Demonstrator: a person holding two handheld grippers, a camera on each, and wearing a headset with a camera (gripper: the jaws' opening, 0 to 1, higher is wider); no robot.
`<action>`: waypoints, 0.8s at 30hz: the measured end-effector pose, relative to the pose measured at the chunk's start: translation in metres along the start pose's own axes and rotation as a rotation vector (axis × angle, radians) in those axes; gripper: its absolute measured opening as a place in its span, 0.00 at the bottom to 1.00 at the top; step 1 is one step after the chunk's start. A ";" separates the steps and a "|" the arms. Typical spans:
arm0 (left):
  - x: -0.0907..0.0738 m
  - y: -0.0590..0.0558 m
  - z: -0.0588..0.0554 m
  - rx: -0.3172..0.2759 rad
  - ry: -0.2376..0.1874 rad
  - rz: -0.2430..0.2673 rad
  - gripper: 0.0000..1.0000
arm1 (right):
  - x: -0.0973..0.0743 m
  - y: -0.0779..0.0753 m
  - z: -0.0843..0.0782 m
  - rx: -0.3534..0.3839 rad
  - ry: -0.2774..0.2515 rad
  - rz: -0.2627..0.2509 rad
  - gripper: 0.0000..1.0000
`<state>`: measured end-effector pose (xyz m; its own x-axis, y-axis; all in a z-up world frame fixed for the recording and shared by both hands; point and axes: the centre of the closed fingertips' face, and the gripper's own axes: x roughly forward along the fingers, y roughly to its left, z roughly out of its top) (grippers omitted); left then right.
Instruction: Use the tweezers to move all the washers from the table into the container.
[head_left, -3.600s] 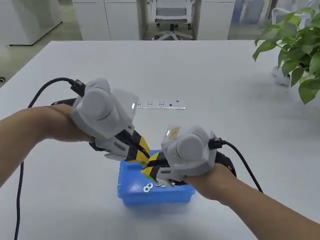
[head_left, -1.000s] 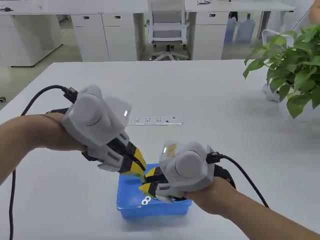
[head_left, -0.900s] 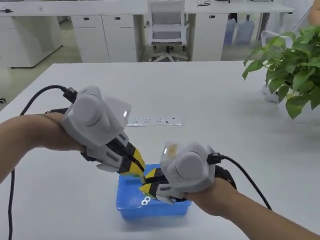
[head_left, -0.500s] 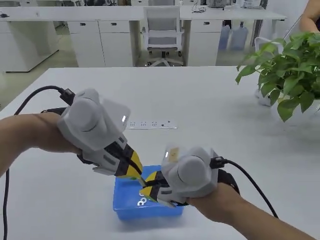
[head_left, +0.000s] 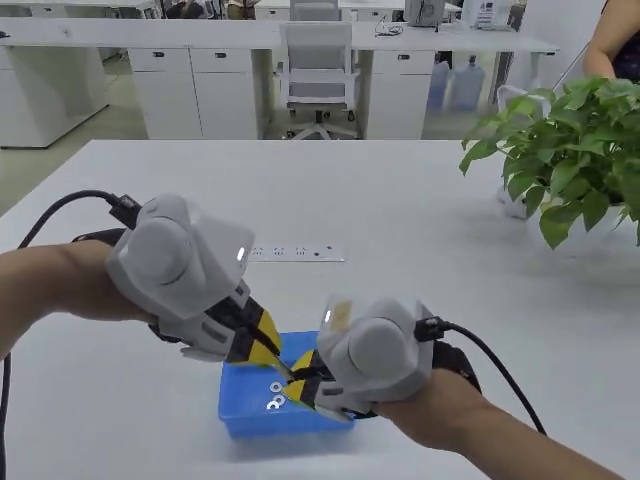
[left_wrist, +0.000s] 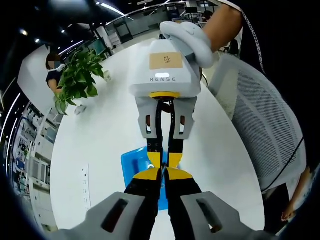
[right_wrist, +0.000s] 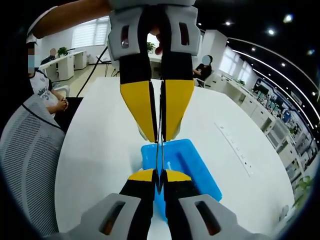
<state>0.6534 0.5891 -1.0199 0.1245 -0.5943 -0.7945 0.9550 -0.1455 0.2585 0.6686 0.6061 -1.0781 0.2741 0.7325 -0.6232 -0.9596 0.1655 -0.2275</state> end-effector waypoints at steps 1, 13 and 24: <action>0.000 0.000 -0.001 0.001 0.002 0.002 0.07 | 0.000 0.000 -0.001 -0.002 0.005 -0.001 0.07; -0.001 -0.006 -0.005 -0.022 0.007 -0.006 0.06 | -0.002 0.005 -0.006 -0.020 0.022 0.001 0.07; 0.010 -0.025 -0.017 -0.043 0.018 -0.008 0.06 | -0.010 0.022 -0.016 -0.040 0.034 0.031 0.07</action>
<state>0.6355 0.6001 -1.0435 0.1212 -0.5790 -0.8062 0.9666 -0.1160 0.2286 0.6462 0.5920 -1.0883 0.2467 0.7136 -0.6557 -0.9646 0.1162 -0.2365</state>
